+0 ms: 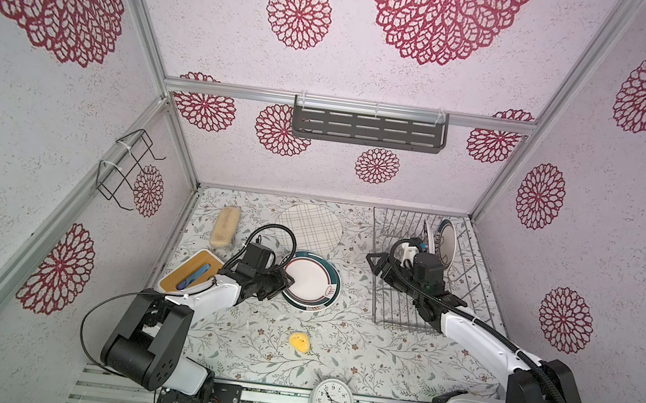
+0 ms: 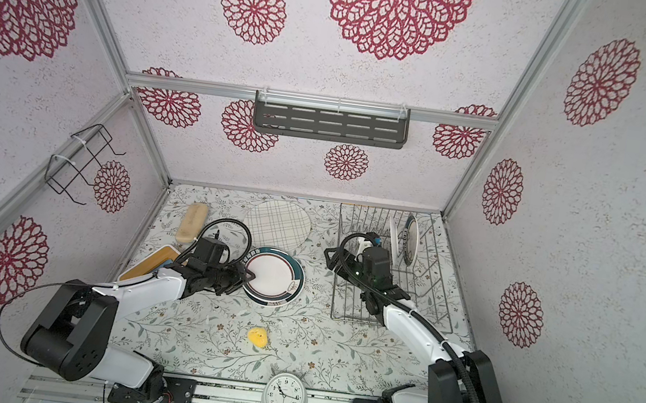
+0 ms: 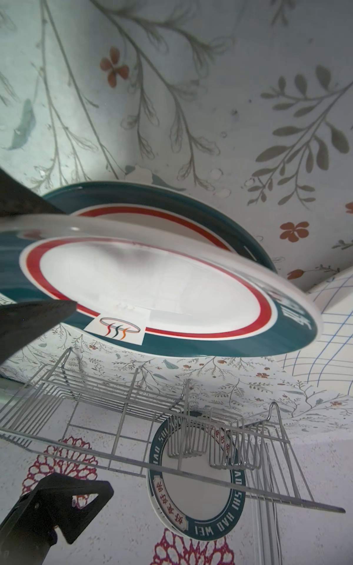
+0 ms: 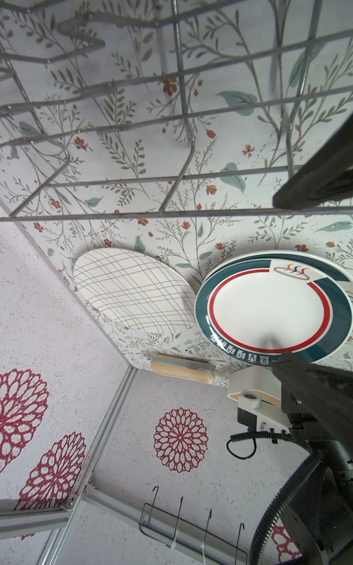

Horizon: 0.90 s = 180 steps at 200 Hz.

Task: Unload the plates from the dish rack
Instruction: Place the plate on the plate.

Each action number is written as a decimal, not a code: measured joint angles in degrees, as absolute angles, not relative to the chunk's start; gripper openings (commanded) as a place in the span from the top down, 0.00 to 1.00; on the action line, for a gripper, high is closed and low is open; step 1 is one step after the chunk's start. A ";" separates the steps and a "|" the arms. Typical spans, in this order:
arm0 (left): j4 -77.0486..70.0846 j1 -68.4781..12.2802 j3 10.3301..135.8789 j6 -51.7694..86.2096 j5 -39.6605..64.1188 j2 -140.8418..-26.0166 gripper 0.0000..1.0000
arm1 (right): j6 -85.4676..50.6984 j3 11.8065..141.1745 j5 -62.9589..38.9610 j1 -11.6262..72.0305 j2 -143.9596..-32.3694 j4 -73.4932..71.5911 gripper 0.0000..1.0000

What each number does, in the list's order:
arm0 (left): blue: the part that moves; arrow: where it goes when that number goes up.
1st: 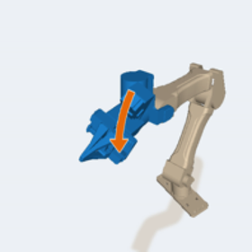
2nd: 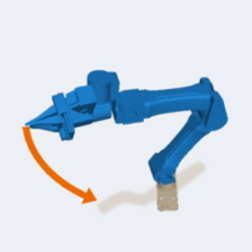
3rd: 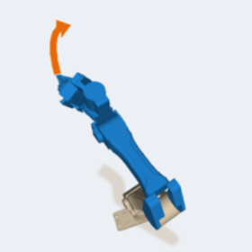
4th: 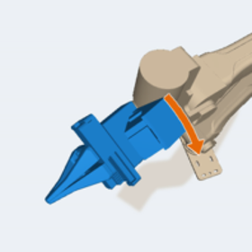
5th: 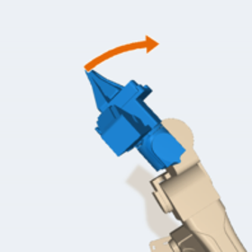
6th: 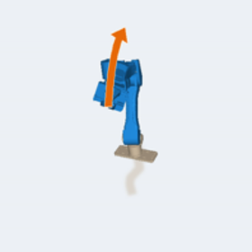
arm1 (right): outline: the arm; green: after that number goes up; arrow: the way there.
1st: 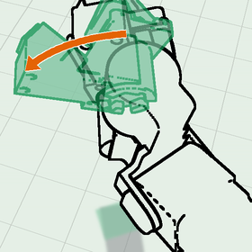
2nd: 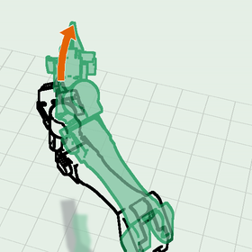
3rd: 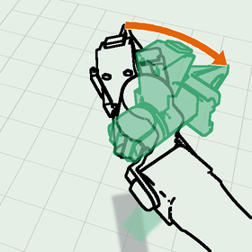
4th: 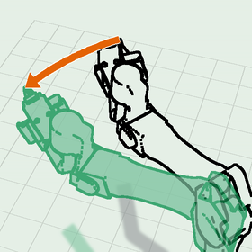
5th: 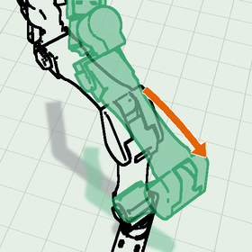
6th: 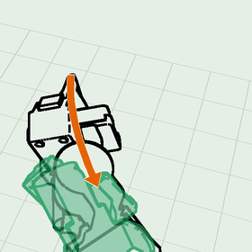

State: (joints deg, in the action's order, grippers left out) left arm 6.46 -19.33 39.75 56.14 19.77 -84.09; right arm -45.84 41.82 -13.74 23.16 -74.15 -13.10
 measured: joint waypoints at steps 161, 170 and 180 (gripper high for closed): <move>20.84 -19.38 48.77 47.94 14.39 -87.37 0.27 | -44.53 43.99 -13.52 23.16 -74.15 -11.57 0.17; 21.23 -19.49 49.01 47.79 14.17 -87.42 0.26 | -44.51 43.99 -13.50 23.16 -74.13 -11.53 0.18; 21.82 -19.66 49.41 47.55 13.78 -87.42 0.25 | -44.47 43.99 -13.32 23.16 -74.13 -11.42 0.17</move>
